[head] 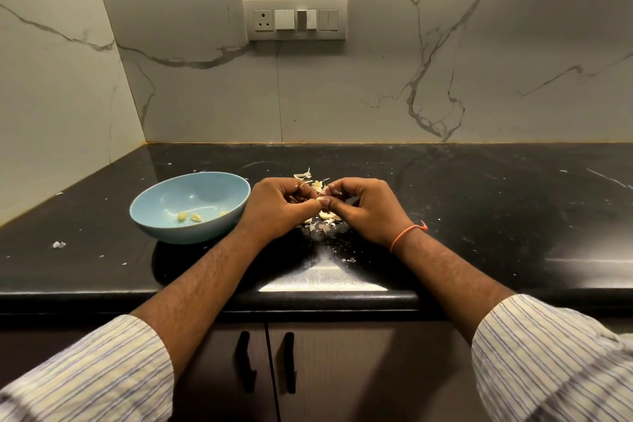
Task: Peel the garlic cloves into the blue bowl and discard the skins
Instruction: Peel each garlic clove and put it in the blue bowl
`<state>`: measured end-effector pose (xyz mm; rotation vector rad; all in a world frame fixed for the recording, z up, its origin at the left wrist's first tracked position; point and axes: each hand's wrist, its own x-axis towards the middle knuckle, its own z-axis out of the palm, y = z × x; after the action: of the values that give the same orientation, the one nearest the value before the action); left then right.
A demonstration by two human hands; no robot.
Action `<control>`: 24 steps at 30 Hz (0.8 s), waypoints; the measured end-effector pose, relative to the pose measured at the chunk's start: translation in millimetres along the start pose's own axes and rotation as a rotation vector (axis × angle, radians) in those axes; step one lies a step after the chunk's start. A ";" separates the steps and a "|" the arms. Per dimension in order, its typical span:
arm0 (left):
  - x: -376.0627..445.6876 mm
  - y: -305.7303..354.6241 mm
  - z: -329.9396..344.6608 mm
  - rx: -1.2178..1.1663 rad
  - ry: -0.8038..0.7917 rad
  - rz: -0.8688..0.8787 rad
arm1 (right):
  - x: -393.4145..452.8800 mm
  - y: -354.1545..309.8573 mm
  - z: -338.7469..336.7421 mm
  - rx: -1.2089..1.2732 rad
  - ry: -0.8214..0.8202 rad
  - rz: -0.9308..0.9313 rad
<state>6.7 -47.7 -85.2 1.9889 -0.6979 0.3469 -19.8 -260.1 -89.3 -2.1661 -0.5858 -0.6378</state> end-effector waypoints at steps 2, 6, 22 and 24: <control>-0.1 -0.4 0.3 -0.016 0.005 0.002 | 0.6 0.3 -0.2 0.006 0.027 0.018; -0.4 0.7 1.2 -0.062 0.009 -0.011 | 0.9 1.2 -0.8 0.001 0.106 0.024; 1.7 -2.1 0.8 -0.073 -0.019 -0.014 | -1.1 1.6 -1.9 -0.024 0.123 -0.020; 1.0 -1.7 1.2 -0.084 -0.028 -0.019 | -1.2 1.6 -1.2 -0.011 0.132 -0.020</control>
<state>8.5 -48.5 -86.4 1.9224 -0.6997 0.2741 -20.0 -262.2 -90.3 -2.1120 -0.5346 -0.7893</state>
